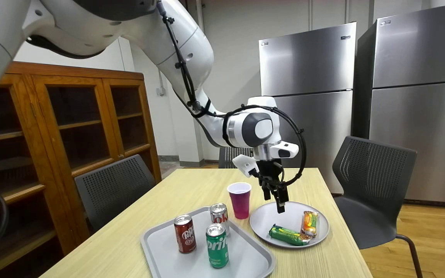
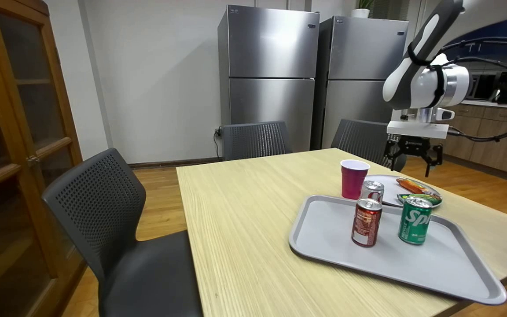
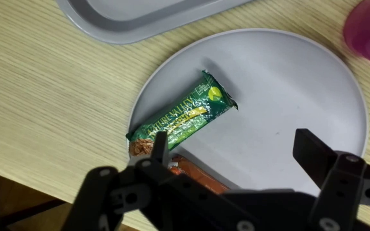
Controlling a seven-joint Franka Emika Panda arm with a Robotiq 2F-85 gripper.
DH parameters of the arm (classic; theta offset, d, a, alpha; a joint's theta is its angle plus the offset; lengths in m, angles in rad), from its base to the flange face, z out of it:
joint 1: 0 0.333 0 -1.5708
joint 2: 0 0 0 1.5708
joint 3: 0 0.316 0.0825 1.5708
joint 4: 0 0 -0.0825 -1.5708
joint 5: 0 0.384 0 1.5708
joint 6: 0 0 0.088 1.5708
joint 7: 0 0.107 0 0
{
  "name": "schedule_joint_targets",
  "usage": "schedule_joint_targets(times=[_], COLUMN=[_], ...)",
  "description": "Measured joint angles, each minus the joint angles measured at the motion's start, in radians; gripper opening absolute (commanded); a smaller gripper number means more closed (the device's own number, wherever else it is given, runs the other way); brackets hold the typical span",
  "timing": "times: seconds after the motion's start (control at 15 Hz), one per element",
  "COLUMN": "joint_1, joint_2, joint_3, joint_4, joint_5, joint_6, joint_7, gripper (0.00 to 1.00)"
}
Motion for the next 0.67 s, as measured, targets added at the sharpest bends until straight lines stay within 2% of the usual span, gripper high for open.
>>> schedule_joint_targets(times=[0.67], joint_1=[-0.022], joint_2=[0.091], joint_3=[-0.009], joint_4=[0.052], joint_5=[0.138], joint_6=[-0.009], joint_7=[0.092], gripper=[1.00])
